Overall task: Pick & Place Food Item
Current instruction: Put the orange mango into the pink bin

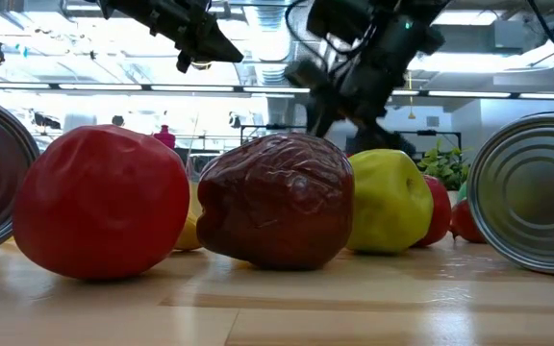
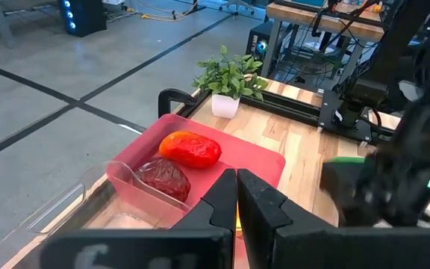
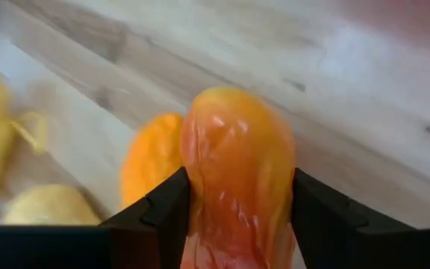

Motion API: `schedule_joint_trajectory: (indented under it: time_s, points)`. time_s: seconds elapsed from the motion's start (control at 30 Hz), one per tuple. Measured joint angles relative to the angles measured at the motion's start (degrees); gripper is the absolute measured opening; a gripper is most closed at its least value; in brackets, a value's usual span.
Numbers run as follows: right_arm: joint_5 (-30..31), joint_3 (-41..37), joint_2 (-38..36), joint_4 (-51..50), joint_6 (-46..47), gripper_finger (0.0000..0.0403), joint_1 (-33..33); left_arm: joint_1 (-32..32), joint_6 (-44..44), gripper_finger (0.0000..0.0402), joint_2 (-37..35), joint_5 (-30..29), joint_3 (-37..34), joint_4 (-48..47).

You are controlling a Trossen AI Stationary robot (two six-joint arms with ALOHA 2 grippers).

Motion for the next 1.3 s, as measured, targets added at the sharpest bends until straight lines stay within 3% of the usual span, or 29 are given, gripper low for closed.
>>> schedule_joint_trajectory:
  time_s: [0.67,1.0,1.3]
  points:
    - [15.7,0.0,-15.9,-5.4,-5.2,0.0185,-7.7,0.0,0.0,0.0001,0.0,-0.1,0.0,0.0]
    - [17.6,0.0,-16.8,-8.2,-6.2,0.0186,-11.8,0.0,0.0,0.0001,0.0,-0.1,0.0,0.0]
    - [17.5,0.0,-16.8,-10.4,-13.7,0.0187,-19.0,0.0,0.0,0.0001,0.0,0.0,0.0,0.0]
